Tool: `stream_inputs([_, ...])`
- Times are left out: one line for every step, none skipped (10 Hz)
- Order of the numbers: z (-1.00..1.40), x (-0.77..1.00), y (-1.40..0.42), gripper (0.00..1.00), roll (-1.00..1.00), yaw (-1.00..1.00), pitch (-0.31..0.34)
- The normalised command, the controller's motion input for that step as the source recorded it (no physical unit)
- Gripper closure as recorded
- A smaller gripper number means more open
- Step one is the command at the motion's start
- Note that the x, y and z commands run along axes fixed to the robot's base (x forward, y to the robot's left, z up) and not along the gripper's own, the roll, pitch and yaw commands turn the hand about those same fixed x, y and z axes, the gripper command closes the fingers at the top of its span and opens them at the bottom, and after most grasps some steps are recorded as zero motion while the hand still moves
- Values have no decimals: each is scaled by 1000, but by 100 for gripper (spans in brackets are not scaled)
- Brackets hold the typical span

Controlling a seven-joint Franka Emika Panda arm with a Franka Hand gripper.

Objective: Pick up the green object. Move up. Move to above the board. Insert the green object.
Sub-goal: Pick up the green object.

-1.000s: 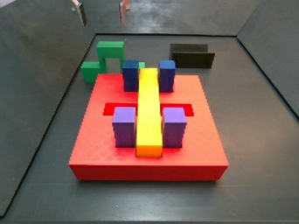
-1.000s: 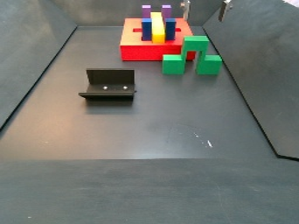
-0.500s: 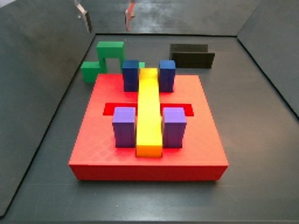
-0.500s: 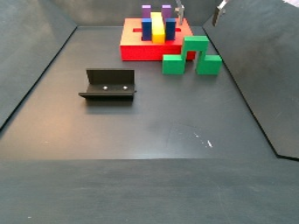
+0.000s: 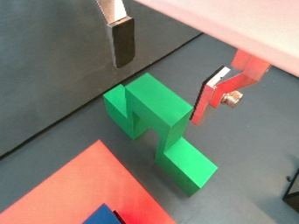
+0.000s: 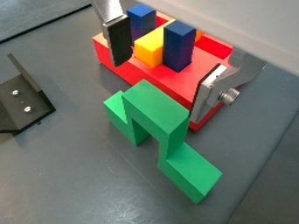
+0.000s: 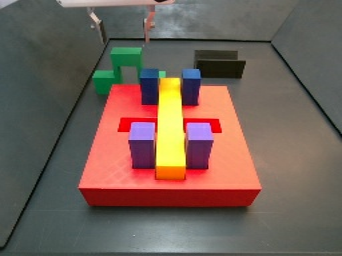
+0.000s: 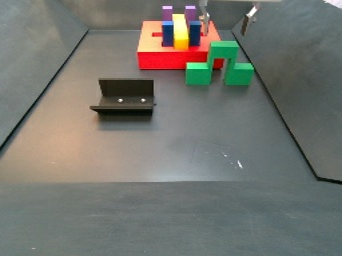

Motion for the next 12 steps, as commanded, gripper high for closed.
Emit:
stream_inputs([-214,34,0,0,0,0,-77])
stream_inputs([-240,60,0,0,0,0,-83])
stream_inputs([-231,80,0,0,0,0,-76])
stream_inputs([-234,134,14,0,0,0,-69])
stream_inputs([-251,191,46,0,0,0,-67])
stream_inputs([-220,186,89,0,0,0,-46])
stream_inputs([-189,97,77,0,0,0,-9])
stream_inputs([-200,66,80,0,0,0,0])
stream_inputs([-186,3,51,0,0,0,0])
stream_inputs([-163,0,3,0,47,-9,0])
stream_inputs([-177,0,0,0,86,-46,0])
stream_inputs([-183,0,0,0,103,-46,0])
